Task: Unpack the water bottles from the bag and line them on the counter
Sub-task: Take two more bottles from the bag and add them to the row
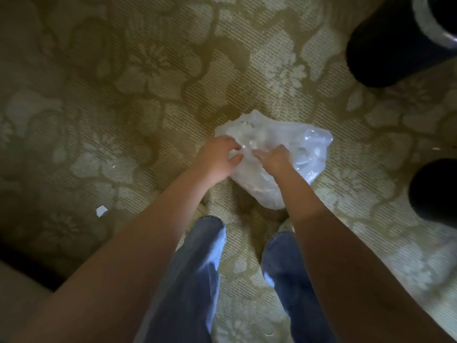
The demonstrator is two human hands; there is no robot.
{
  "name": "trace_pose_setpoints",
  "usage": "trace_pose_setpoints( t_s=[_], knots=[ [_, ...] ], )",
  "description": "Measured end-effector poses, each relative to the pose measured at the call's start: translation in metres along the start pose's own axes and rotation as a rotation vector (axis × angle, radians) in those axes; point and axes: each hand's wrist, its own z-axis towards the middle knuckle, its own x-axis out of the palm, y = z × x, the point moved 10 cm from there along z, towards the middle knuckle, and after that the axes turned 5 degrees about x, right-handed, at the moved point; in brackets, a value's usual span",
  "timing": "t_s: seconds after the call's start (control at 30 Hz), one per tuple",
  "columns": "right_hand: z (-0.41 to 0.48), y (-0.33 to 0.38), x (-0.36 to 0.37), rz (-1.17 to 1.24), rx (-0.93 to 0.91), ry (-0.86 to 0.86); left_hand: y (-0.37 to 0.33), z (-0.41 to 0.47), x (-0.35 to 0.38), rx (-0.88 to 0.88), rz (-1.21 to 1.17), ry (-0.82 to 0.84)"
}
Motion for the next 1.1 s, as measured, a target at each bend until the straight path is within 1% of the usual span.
trace_pose_setpoints(
  t_s=[0.07,0.13,0.27,0.37,0.43,0.53,0.6,0.63,0.73,0.8,0.87,0.97,1.03,1.1],
  knots=[
    [-0.027,0.004,-0.023,0.039,-0.041,-0.056,-0.016,-0.011,-0.016,0.015,-0.071,-0.069],
    [-0.056,0.003,-0.042,0.087,-0.074,-0.075,-0.031,-0.02,-0.031,0.02,-0.115,-0.119],
    [-0.105,0.011,-0.086,0.207,-0.094,-0.159,-0.055,-0.034,-0.054,0.001,-0.164,-0.142],
    [-0.137,0.029,-0.128,0.234,-0.131,-0.207,-0.068,-0.044,-0.072,-0.092,-0.362,-0.185],
    [-0.159,0.041,-0.158,0.265,-0.169,-0.218,-0.086,-0.048,-0.083,-0.077,-0.479,-0.157],
    [-0.195,0.065,-0.194,0.297,-0.285,-0.184,-0.125,-0.05,-0.1,0.08,-0.421,-0.049],
    [-0.217,0.08,-0.212,0.332,-0.363,-0.123,-0.149,-0.053,-0.106,0.184,-0.347,0.02],
    [-0.225,0.085,-0.218,0.363,-0.391,-0.081,-0.159,-0.055,-0.108,0.224,-0.347,0.048],
    [-0.244,0.097,-0.225,0.459,-0.447,0.053,-0.178,-0.061,-0.12,0.244,-0.439,0.065],
    [-0.247,0.095,-0.229,0.561,-0.408,0.058,-0.187,-0.064,-0.13,0.296,-0.386,0.042],
    [-0.241,0.087,-0.228,0.659,-0.32,0.044,-0.195,-0.067,-0.133,0.345,-0.251,0.041],
    [-0.231,0.081,-0.209,0.712,-0.147,0.082,-0.19,-0.064,-0.137,0.286,-0.116,0.016],
    [-0.225,0.081,-0.197,0.705,-0.066,0.075,-0.182,-0.06,-0.14,0.262,-0.117,0.013],
    [-0.218,0.088,-0.193,0.695,-0.071,0.048,-0.168,-0.056,-0.138,0.205,-0.263,0.058]
  ],
)
